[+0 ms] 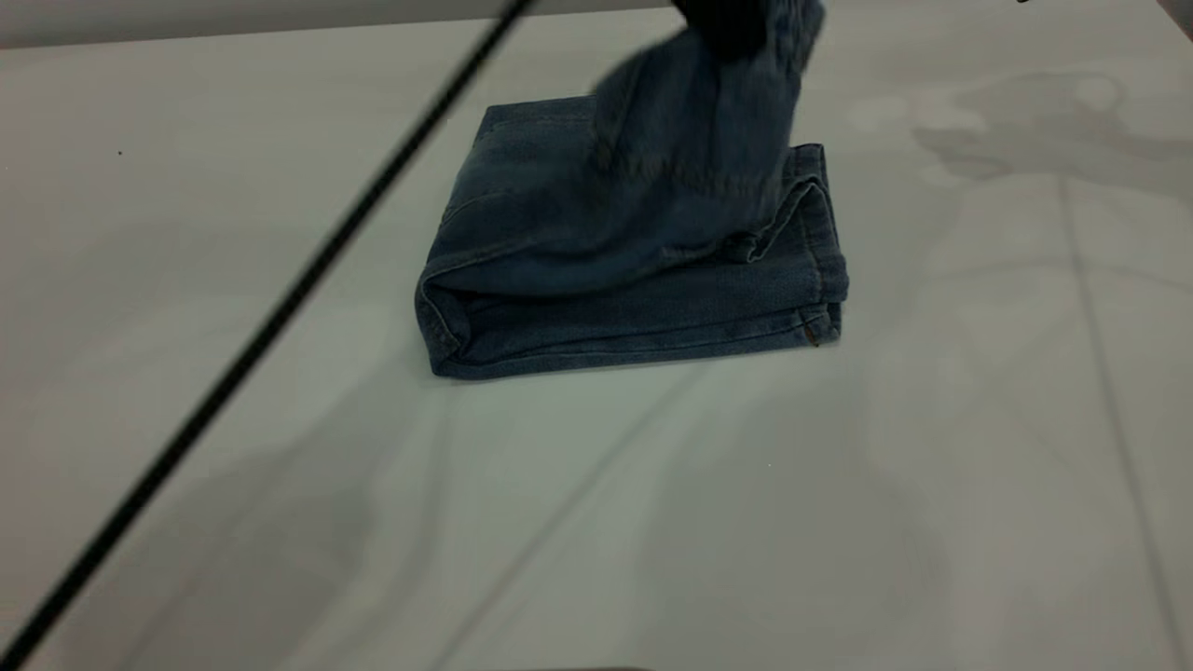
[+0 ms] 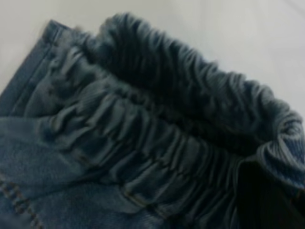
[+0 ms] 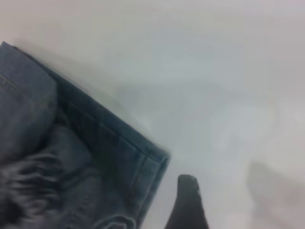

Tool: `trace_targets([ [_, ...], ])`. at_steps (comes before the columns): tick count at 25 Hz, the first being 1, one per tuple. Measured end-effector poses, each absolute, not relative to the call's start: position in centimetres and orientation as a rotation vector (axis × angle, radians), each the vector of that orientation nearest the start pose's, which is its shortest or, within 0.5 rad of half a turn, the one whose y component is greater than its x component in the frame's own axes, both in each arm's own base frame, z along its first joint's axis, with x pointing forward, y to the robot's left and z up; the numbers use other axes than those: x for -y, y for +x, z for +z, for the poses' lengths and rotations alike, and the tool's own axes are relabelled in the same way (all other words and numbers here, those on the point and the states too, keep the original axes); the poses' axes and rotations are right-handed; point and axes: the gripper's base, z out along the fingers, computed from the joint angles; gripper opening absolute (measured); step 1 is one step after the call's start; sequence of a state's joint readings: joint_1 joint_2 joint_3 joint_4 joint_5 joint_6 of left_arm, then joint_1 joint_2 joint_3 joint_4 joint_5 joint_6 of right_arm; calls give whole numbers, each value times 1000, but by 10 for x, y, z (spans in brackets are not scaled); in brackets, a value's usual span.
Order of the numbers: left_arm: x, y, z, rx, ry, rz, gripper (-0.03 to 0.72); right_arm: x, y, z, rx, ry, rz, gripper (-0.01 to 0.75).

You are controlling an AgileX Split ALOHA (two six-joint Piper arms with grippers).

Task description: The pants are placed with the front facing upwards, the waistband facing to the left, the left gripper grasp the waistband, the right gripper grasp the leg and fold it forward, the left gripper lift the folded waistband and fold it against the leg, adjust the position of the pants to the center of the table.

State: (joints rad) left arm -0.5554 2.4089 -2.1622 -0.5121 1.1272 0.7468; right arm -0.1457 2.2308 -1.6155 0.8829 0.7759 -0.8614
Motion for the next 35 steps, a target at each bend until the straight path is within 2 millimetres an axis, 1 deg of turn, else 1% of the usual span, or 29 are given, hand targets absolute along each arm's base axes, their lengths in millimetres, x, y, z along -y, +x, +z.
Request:
trace_targets([
  [3,310,420,166,-2323,1472,-639,62,20,469,147,-2512,-181,640,478],
  [6,314,420,149,-2341,1481,-635,90,20,469,147,-2513,-179,641,478],
  [8,315,419,145,-2347,1482,-639,141,20,469,147,-2513,-178,641,478],
  [10,317,418,145,-2347,1473,-660,218,20,469,147,-2513,-178,641,478],
  [14,322,418,153,-2323,1441,-717,423,20,469,147,-2513,-178,641,478],
  [16,324,419,164,-2294,1439,-723,513,20,469,148,-2512,-177,640,478],
  [18,325,420,183,-2249,1452,-725,569,20,469,150,-2507,-179,638,478],
  [19,325,420,196,-2225,1469,-719,585,20,469,154,-2501,-181,635,478],
  [20,324,419,208,-2202,1489,-703,592,20,468,158,-2493,-184,631,477],
  [22,320,421,234,-2132,1512,-592,594,19,467,170,-2472,-194,624,477],
  [24,312,426,251,-2090,1537,-414,589,18,464,186,-2446,-212,622,477],
  [25,306,430,254,-2083,1558,-292,587,18,463,193,-2435,-219,623,477],
  [26,299,435,255,-2080,1580,-162,585,17,460,203,-2422,-232,627,477],
  [28,288,442,253,-2079,1614,41,584,15,455,223,-2393,-246,632,477],
  [29,284,445,250,-2080,1625,105,584,14,452,235,-2371,-250,630,477],
  [30,283,446,250,-2081,1628,127,584,13,449,246,-2348,-251,630,477],
  [32,285,446,243,-2093,1632,95,584,9,443,266,-2307,-258,626,477],
  [33,287,446,237,-2102,1638,58,584,8,440,275,-2290,-264,628,477],
  [35,294,447,215,-2129,1663,-16,584,4,433,290,-2265,-273,655,477],
])
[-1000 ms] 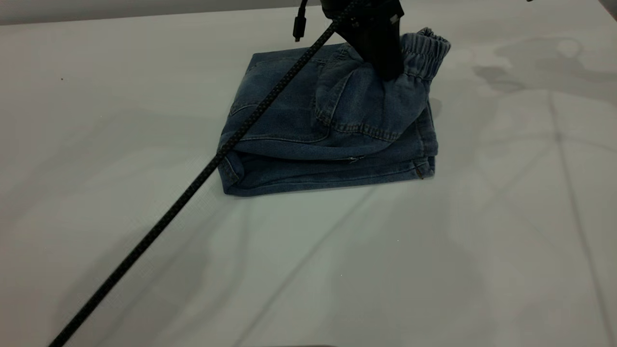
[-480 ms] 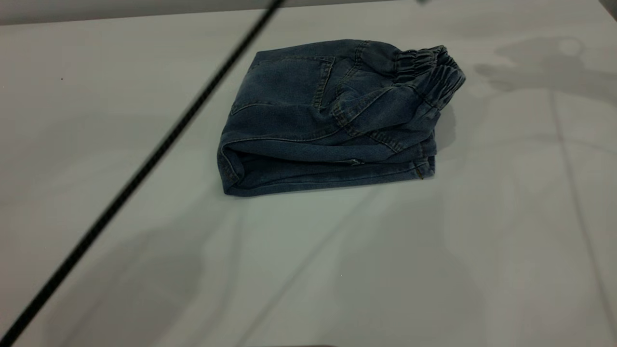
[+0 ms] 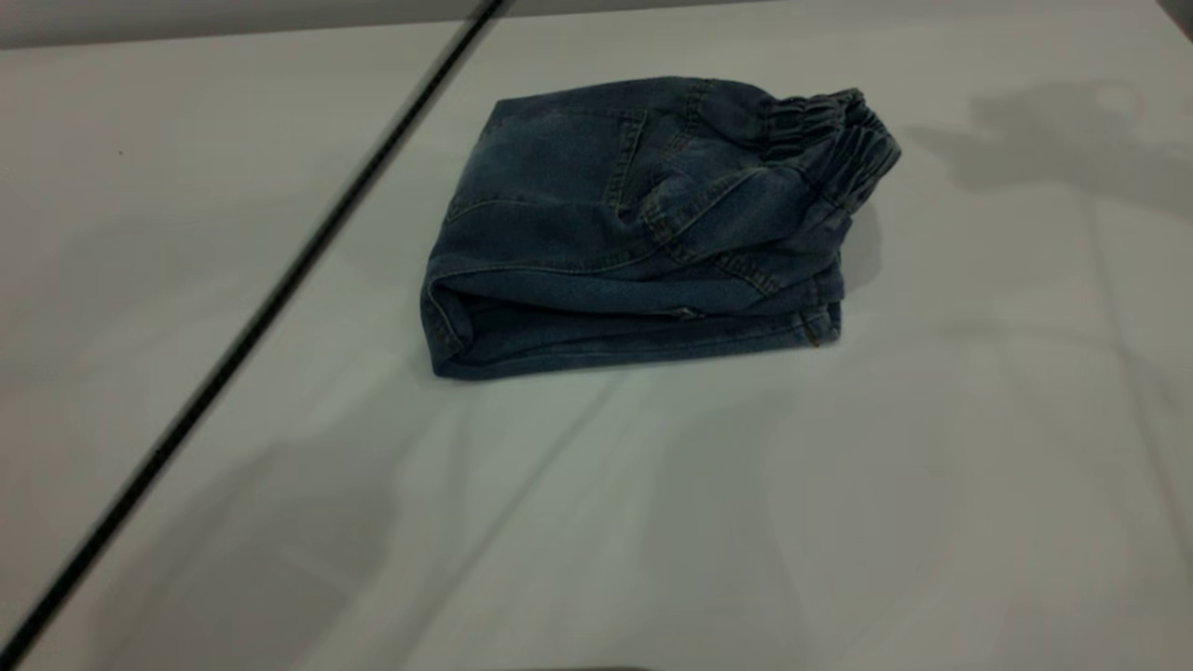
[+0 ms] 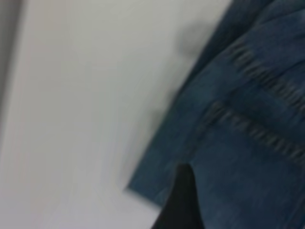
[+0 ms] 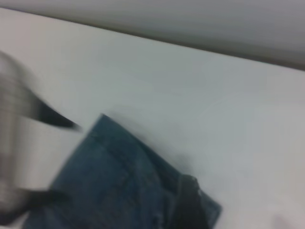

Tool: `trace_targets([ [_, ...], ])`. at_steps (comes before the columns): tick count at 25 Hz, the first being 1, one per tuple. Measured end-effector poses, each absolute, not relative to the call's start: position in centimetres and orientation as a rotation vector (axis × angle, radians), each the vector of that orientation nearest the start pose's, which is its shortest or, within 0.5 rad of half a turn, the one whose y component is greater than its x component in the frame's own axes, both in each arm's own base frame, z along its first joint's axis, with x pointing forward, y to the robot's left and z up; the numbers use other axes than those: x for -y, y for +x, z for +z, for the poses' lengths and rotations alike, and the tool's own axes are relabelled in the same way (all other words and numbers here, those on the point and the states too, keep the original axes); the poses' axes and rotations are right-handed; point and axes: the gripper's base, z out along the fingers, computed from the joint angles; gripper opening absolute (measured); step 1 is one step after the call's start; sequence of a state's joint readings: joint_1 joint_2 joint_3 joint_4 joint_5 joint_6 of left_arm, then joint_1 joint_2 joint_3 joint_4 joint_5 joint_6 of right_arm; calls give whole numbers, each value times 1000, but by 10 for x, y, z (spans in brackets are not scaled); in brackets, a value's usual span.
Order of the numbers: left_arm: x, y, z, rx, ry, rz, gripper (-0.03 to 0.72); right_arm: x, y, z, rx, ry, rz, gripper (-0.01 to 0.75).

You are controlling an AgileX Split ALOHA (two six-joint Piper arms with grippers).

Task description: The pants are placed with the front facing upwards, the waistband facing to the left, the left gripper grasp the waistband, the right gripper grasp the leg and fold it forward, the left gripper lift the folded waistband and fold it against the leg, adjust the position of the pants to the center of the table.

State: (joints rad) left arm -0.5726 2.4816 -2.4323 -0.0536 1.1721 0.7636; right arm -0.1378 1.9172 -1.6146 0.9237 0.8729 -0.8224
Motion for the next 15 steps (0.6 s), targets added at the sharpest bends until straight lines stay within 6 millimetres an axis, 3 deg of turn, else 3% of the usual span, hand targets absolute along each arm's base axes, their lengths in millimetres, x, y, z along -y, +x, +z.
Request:
trace_targets([
  [7,302,451,132,-2214,1788,-104,584,-3,423,307,-2249,-304,711,477],
  [15,303,449,81,-2318,1807,-149,584,-11,421,308,-2254,-330,737,477],
])
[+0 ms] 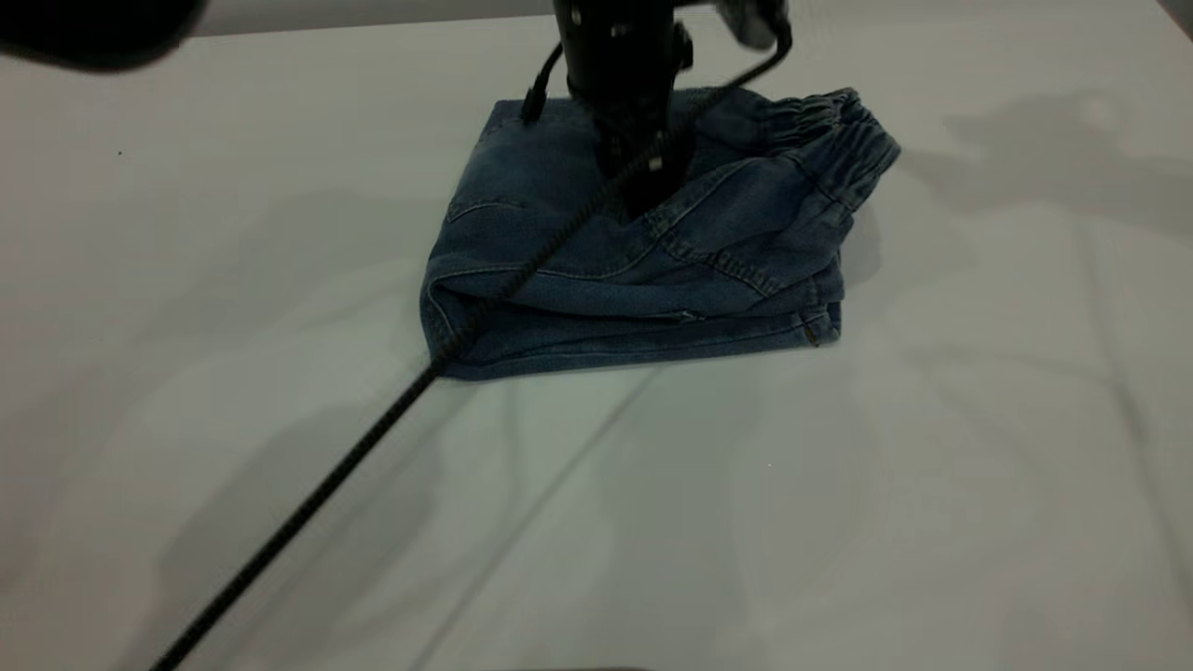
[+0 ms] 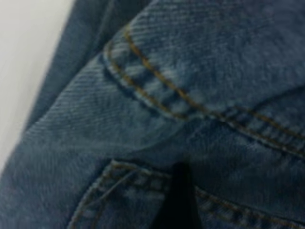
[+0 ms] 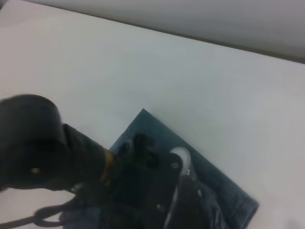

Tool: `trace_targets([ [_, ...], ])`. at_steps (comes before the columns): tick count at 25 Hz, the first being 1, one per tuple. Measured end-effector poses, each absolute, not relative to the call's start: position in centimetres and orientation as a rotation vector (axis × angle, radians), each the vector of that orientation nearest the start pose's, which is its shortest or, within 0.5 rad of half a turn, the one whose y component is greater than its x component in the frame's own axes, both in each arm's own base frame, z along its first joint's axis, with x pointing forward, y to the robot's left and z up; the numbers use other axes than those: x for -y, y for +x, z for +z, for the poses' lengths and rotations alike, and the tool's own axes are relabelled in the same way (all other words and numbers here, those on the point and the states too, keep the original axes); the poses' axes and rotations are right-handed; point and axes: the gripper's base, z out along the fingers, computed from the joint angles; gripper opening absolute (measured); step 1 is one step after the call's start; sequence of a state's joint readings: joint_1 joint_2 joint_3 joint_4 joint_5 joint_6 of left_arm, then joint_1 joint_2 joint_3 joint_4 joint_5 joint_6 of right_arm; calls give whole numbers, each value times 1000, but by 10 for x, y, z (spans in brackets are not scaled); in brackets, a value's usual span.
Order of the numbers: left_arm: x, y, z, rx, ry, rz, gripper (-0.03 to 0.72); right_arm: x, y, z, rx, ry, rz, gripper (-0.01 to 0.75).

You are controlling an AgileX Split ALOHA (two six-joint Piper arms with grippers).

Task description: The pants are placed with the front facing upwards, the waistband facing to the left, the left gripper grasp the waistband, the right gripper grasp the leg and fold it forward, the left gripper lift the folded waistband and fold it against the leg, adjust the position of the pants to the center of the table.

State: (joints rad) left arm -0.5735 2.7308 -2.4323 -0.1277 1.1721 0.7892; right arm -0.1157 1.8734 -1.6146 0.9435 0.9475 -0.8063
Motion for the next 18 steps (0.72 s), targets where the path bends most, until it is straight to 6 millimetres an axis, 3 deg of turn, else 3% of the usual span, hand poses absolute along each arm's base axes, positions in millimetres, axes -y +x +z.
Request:
trace_targets([
  [12,304,452,75,-2520,1516,-141,583,-14,421,308,-2255,-339,742,477],
  [18,306,461,96,-2470,1447,-105,583,-15,418,315,-2234,-340,743,477],
])
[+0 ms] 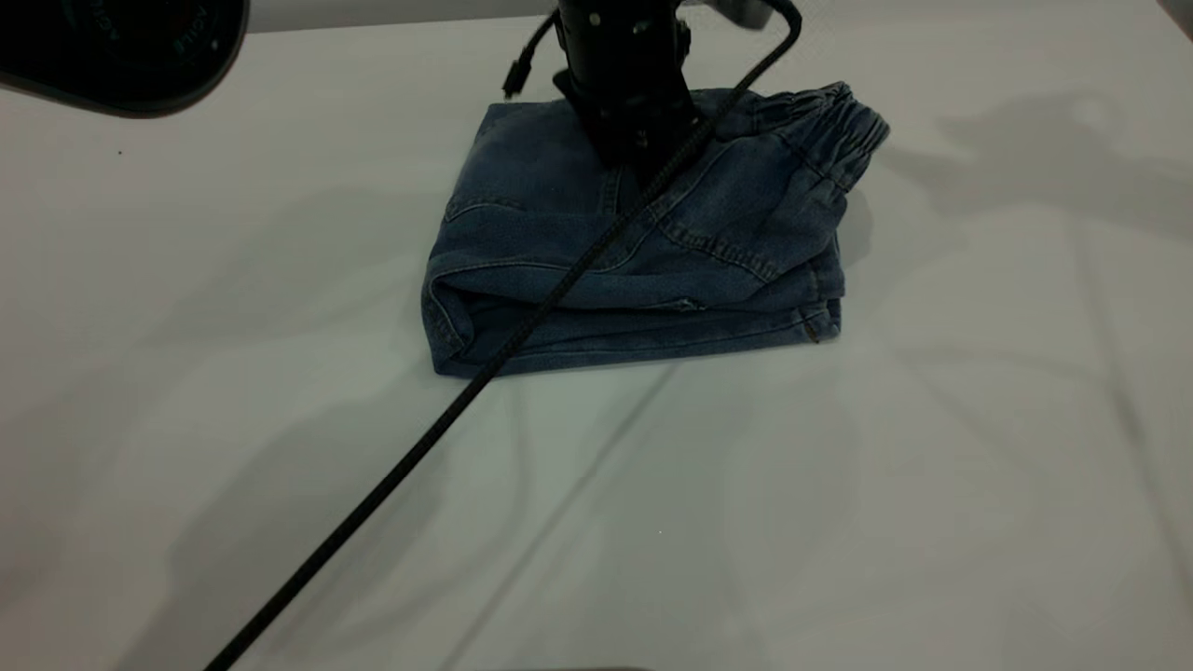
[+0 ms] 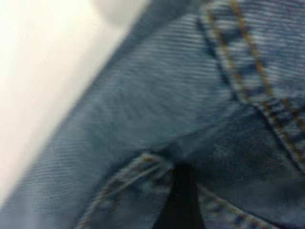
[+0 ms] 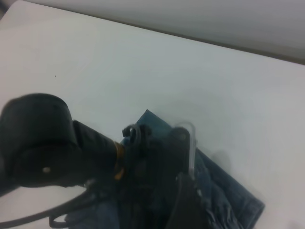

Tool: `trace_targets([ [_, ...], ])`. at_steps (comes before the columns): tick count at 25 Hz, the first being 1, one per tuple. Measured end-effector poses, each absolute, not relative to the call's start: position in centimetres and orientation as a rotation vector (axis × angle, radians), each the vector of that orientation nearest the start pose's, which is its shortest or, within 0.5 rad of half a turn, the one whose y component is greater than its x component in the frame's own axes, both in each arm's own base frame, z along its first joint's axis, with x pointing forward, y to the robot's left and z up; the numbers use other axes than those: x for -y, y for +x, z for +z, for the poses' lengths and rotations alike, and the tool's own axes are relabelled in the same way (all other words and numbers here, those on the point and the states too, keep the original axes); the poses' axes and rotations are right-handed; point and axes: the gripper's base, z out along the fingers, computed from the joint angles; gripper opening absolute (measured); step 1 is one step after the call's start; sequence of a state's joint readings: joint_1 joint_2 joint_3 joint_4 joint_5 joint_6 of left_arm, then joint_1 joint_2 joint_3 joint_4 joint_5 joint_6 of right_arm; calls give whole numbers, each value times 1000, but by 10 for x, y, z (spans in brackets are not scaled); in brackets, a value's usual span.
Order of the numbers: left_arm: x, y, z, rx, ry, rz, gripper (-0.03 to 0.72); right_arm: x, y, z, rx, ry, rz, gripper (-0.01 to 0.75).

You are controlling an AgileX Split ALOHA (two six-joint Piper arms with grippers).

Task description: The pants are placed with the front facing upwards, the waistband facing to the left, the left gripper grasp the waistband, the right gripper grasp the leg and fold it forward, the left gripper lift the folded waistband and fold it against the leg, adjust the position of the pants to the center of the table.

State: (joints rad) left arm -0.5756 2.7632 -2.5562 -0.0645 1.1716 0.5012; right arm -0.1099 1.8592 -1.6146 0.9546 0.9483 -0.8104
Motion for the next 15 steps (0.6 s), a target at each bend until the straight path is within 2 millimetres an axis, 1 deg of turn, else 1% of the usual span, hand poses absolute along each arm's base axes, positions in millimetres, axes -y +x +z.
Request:
trace_targets([
  [2,306,463,116,-2445,1406,-101,583,-15,414,325,-2212,-346,732,477],
  [3,306,463,129,-2428,1387,-101,583,-15,411,330,-2200,-351,726,477],
  [7,303,462,184,-2364,1289,-71,583,-18,391,364,-2128,-381,698,477],
  [11,292,459,238,-2328,1133,-1,583,-23,359,404,-2056,-432,691,477],
  [15,274,450,300,-2289,889,60,583,-30,316,444,-2007,-444,721,477],
])
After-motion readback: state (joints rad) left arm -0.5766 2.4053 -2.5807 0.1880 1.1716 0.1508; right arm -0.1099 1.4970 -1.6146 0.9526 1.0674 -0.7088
